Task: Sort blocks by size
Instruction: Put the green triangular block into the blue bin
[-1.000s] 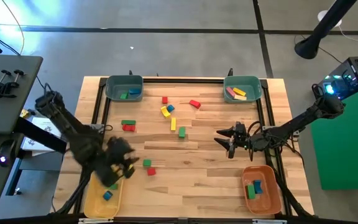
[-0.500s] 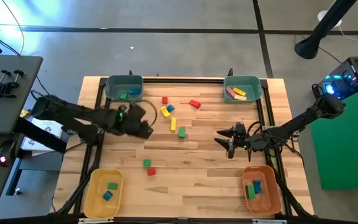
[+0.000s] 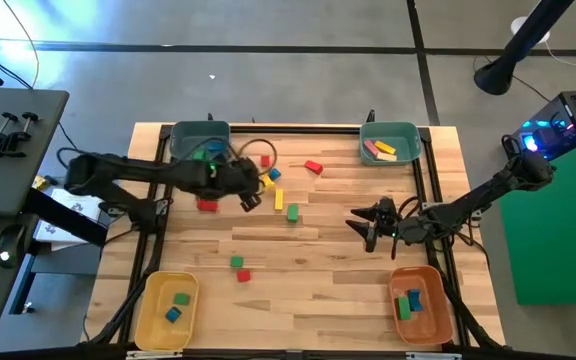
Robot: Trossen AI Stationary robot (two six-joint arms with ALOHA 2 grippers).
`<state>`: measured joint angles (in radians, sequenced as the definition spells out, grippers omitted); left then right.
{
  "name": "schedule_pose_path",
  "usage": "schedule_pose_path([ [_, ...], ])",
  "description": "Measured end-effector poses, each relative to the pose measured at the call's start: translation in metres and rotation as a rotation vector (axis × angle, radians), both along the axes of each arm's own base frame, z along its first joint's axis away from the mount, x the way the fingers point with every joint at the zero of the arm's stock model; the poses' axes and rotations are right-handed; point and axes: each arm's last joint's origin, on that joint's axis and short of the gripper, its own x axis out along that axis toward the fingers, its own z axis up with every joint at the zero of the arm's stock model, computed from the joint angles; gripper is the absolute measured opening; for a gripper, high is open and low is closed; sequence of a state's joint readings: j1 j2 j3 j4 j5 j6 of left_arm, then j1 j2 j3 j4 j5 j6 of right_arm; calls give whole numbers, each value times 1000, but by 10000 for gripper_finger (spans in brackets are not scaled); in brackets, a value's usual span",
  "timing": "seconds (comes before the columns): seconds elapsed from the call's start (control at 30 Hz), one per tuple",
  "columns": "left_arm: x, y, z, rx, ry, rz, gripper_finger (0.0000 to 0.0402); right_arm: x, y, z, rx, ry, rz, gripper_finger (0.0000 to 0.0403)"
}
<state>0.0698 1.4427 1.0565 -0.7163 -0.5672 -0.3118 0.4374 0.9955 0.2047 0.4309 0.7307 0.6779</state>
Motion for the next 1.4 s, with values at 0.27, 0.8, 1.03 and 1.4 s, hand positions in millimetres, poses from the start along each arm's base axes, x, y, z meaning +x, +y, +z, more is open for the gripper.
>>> schedule_pose_path([
  [0.27, 42, 25, -49, -73, -17, -24, 200, 2, 1, -7, 85, 5, -36, 209],
  [0.8, 30, 140, -98, -220, -142, 328, 200, 8, 2, -25, 161, 45, -106, 209],
  [1.03, 42, 141, -103, -196, -184, 248, 200, 8, 1, -22, 159, 14, -126, 209],
  [1.4, 88, 128, -71, -150, -449, -261, 200, 9, 1, -21, 152, 2, -126, 209],
])
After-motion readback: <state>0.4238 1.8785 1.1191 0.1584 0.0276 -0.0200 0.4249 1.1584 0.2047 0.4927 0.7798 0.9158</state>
